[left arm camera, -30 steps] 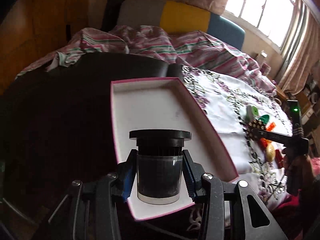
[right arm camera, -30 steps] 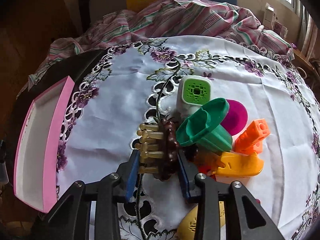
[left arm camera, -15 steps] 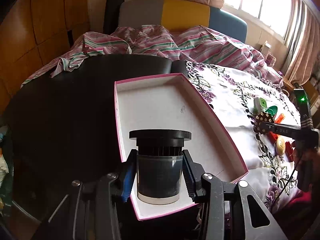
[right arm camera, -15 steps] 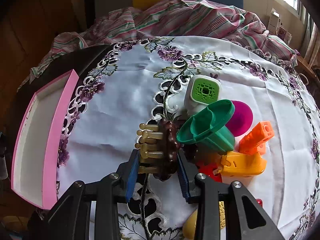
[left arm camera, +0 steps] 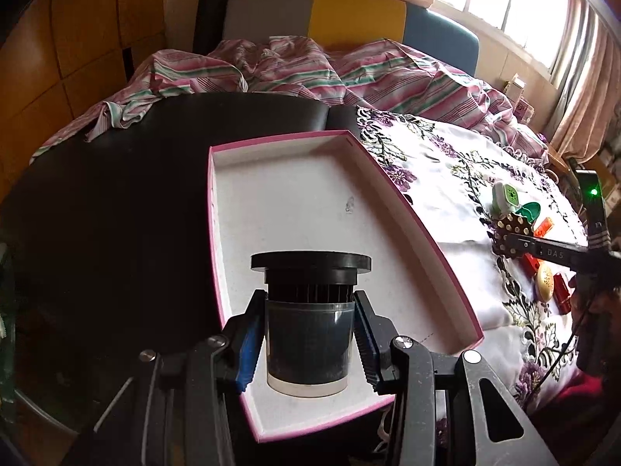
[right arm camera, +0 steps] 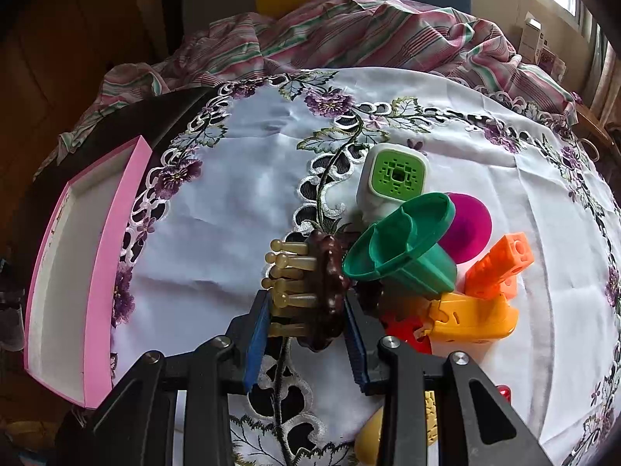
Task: Organize rigid objects
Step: 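Place the grey cup in the pink tray with left tool while right grasps brown brush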
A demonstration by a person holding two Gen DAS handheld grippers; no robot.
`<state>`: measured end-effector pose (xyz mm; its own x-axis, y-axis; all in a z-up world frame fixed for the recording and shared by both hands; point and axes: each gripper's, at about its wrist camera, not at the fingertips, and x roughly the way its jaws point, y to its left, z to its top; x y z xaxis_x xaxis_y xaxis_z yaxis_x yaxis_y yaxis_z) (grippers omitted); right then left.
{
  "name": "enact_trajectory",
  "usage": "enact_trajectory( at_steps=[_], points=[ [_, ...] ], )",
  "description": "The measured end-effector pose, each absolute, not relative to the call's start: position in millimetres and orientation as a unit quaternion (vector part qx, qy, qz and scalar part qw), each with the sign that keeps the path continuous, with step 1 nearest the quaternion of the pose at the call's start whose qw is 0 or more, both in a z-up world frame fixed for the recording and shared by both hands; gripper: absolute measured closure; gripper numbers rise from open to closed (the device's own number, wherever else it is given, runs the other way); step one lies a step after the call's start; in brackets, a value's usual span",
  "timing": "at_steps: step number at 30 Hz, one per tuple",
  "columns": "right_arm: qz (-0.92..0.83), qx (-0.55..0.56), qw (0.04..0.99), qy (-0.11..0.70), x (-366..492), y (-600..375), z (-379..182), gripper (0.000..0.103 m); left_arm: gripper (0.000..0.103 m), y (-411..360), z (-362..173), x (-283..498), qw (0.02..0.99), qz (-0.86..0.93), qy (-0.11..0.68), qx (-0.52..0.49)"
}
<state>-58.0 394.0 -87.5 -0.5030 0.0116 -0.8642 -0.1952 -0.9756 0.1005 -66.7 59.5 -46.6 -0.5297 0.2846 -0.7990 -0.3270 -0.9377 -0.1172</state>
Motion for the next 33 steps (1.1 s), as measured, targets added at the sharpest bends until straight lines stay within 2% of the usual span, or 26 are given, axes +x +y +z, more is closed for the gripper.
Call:
enact_trajectory(
  at_steps=[10,22,25,27,33],
  points=[
    [0.862,-0.495,0.061,0.087,-58,393,-87,0.067,0.059,51,-56,-125,0.194,0.853,-0.049,-0.482],
    [0.865,-0.493,0.061,0.066,-60,389,-87,0.067,0.059,61,-76,-198,0.152,0.868,-0.008,-0.473],
    [0.865,-0.493,0.062,0.070,-60,390,-87,0.067,0.053,60,-81,-204,0.139,0.870,-0.002,-0.474],
    [0.865,-0.493,0.062,0.070,-60,390,-87,0.067,0.039,57,-79,-202,0.138,0.871,-0.016,-0.472],
    [0.865,-0.493,0.063,0.070,-60,390,-88,0.067,0.033,55,-74,-178,0.118,0.882,0.017,-0.457]
  ],
)
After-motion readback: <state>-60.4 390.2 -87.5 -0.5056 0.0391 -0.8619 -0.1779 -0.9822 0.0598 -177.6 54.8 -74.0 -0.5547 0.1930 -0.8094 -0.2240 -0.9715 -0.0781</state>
